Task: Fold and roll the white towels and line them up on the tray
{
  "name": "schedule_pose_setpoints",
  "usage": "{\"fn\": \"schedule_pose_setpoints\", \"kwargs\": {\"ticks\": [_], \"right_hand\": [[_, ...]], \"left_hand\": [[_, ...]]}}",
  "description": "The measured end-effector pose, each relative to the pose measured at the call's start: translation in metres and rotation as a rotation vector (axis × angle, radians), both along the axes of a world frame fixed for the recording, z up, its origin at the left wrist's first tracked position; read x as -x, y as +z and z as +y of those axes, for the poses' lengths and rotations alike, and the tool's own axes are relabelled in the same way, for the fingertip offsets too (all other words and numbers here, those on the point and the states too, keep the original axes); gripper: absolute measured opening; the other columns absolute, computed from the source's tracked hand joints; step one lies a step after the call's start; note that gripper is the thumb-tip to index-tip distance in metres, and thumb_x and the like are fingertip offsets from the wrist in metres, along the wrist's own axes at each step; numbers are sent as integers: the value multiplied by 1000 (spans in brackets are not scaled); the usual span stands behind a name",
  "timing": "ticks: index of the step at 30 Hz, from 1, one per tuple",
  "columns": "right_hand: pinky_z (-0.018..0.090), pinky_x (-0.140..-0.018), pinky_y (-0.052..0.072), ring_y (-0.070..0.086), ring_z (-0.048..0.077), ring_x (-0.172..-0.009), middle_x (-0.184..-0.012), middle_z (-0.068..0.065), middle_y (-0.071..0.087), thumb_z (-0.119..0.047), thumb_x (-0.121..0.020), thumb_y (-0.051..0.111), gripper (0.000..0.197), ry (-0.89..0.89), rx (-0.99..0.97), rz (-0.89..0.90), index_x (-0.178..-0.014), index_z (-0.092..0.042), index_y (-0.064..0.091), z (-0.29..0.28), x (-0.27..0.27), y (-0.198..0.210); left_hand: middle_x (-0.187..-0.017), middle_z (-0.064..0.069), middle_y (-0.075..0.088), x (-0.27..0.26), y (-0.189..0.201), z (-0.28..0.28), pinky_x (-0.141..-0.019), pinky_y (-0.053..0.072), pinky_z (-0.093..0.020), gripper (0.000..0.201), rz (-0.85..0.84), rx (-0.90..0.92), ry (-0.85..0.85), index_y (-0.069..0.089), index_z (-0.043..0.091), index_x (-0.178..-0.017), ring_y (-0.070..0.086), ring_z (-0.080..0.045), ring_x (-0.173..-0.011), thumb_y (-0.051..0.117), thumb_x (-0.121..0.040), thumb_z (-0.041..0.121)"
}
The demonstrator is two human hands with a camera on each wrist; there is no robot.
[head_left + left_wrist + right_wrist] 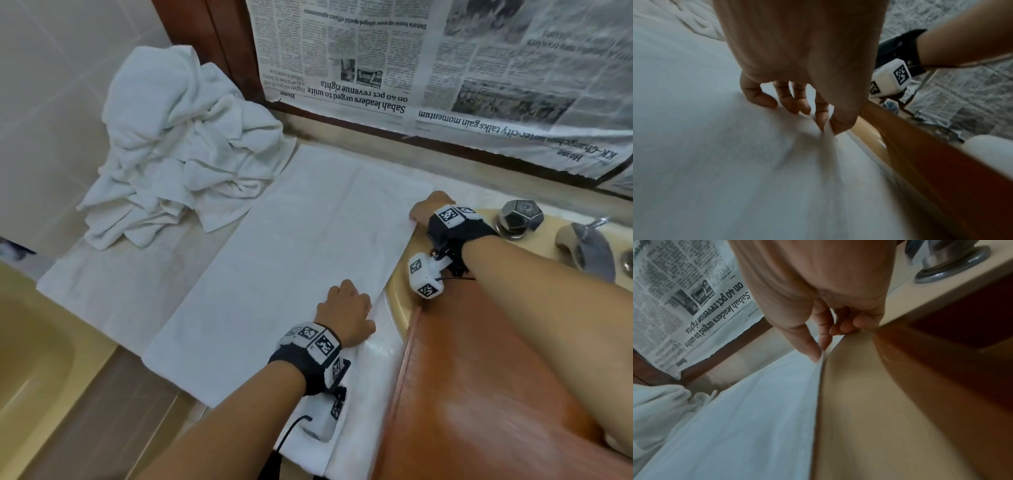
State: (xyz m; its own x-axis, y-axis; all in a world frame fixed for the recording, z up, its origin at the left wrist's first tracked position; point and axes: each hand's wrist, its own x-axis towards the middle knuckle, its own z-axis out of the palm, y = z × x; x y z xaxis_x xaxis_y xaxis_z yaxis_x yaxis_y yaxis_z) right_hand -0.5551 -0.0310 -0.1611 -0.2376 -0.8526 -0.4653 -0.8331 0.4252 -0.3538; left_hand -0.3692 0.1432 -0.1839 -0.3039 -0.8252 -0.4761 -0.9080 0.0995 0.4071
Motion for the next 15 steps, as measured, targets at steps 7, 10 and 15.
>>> {"fn": "schedule_pose_setpoints", "kwargs": {"ticks": [7, 10, 15], "right_hand": [[40, -84, 55, 67, 35, -93, -102, 19, 68, -14, -82, 54, 21, -441, 250, -263, -93, 3, 60, -18, -21, 34], [37, -80, 52, 64, 32, -98, -106, 13, 65, -15, -86, 51, 27, -430, 412, -295, -107, -1, 59, -27, -51, 59], [25, -68, 37, 49, 20, -80, -81, 0, 51, -14, -92, 51, 13, -303, 549, -368, -79, -17, 50, -32, -126, 72]], "left_hand": [[-75, 7, 51, -33, 38, -16, -73, 43, -25, 23, 580, -212, 309, 48, 21, -76, 49, -11, -72, 63, -91, 30], [-77, 1, 53, -58, 59, -26, -74, 46, -27, 20, 818, -274, 459, 47, 20, -78, 52, -14, -76, 58, -94, 23], [-66, 7, 52, -125, 64, -39, -58, 42, -23, 24, 937, -219, 705, 44, 20, -73, 51, -9, -59, 52, -96, 17]]}}
